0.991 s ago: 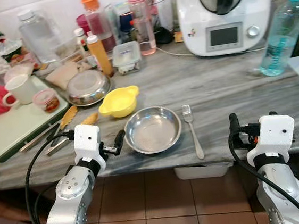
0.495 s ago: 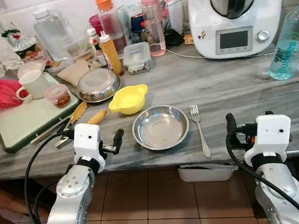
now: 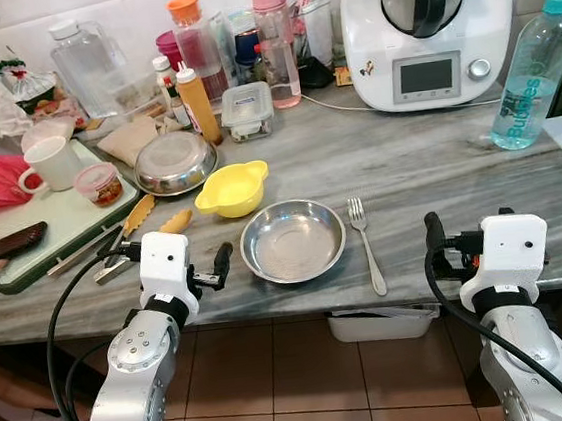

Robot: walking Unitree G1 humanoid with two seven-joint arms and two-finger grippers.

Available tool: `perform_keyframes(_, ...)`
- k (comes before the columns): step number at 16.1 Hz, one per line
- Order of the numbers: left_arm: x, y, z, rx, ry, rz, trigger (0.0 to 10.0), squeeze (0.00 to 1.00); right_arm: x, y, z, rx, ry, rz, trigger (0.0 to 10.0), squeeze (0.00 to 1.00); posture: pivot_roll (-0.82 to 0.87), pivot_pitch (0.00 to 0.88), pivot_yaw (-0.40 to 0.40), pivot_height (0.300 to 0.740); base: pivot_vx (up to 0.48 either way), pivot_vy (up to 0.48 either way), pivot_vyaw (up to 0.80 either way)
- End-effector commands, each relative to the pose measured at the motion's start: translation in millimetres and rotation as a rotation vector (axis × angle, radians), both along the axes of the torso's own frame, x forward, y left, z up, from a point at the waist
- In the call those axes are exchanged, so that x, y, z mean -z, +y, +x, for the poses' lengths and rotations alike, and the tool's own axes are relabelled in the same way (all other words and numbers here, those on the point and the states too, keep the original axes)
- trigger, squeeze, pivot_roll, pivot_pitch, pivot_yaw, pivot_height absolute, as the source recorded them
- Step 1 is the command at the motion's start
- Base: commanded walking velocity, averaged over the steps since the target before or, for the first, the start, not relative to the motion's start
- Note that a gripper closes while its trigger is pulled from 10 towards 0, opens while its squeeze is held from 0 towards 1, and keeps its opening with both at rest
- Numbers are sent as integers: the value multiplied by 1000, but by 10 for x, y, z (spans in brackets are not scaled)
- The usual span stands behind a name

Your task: Setting the table

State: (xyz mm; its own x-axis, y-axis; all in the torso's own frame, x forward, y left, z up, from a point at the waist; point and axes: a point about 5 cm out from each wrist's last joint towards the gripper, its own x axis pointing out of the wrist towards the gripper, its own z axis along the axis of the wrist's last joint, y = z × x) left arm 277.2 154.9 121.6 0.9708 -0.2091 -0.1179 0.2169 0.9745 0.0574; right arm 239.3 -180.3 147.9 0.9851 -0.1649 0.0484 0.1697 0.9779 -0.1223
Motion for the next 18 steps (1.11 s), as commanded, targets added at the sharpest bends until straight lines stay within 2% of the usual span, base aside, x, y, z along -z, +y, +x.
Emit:
perform_keyframes(1, 41, 47, -13, -22, 19, 18, 10000, 0, -37, 28, 13, -16, -9, 6, 10000, 0, -136, 23, 130, 740, 0, 0, 0)
perform_keyframes(5, 52, 57, -24, -22, 25, 25, 10000, 0, -33, 29, 16, -12, -8, 12, 10000, 0, -135, 28, 133, 740, 0, 0, 0)
perform_keyframes(18, 54, 70, -21, -20, 32, 34, 10000, 0, -27, 7, 35, 0, -7, 21, 10000, 0, -129, 30, 136, 740, -301, 0, 0)
